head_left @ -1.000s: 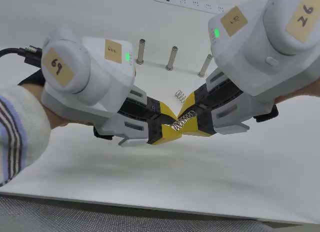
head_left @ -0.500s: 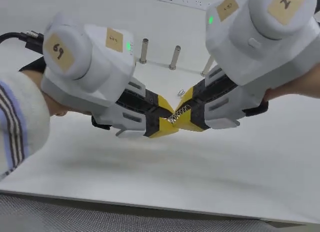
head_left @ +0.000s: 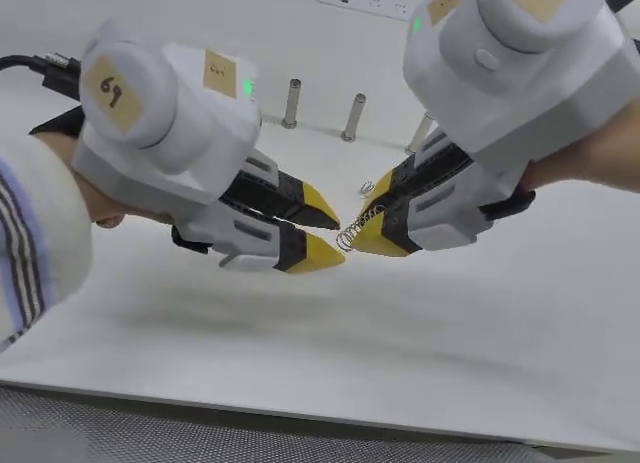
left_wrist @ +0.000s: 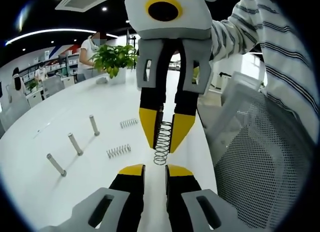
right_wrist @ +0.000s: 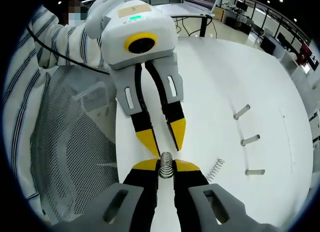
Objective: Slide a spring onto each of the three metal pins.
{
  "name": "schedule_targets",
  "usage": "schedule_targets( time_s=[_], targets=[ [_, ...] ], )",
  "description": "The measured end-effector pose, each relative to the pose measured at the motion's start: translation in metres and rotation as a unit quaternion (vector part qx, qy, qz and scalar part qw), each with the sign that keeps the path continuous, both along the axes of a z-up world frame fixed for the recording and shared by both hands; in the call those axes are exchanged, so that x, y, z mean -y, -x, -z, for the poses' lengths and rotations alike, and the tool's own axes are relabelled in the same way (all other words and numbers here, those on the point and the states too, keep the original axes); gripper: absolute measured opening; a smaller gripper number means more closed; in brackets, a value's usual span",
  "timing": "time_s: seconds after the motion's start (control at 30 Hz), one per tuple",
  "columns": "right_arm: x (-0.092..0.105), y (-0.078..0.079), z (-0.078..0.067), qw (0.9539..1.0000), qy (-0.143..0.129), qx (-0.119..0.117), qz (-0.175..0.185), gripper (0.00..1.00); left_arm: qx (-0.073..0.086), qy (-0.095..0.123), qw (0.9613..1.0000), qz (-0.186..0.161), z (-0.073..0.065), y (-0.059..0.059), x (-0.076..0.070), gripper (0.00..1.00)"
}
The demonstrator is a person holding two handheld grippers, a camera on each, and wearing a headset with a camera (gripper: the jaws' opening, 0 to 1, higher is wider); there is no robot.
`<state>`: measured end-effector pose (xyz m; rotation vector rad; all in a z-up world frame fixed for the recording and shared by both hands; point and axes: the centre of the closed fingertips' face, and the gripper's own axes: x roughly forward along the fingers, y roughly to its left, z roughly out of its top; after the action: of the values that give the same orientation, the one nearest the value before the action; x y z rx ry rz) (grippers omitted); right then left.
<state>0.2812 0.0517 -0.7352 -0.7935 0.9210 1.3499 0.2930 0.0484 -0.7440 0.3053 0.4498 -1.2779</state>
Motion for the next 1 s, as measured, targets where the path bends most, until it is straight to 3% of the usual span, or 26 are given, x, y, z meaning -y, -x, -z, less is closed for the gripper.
schedule_targets(
  time_s=[0.27,0.33,0.47,0.6,0.77,1.0],
  targets=[
    [-0.001,-0.002,-0.003,0.9999,0.001,-0.006,0.015,0.07,-0.008,-0.006,0.9997,-0.023,0.002,-0.01,-0.026,0.2],
    [-0.001,-0.003,-0.003,0.9998,0.001,-0.007,0.017,0.07,-0.021,-0.002,0.9994,-0.027,0.004,-0.009,-0.03,0.23],
    [0.002,-0.004,-0.001,0.9996,0.008,-0.01,0.025,0.07,-0.027,0.0,0.9988,-0.04,0.007,-0.009,-0.036,0.44],
    [0.007,-0.006,0.0,0.9989,0.018,-0.015,0.04,0.07,-0.04,-0.006,0.9978,-0.053,0.011,-0.009,-0.043,0.54],
    [0.011,-0.005,0.0,0.9981,0.023,-0.023,0.053,0.07,-0.051,-0.009,0.9963,-0.069,0.017,-0.012,-0.048,0.73],
    [0.014,-0.01,0.0,0.9964,0.026,-0.032,0.074,0.07,-0.043,-0.014,0.9939,-0.1,0.024,-0.021,-0.059,0.97]
  ],
)
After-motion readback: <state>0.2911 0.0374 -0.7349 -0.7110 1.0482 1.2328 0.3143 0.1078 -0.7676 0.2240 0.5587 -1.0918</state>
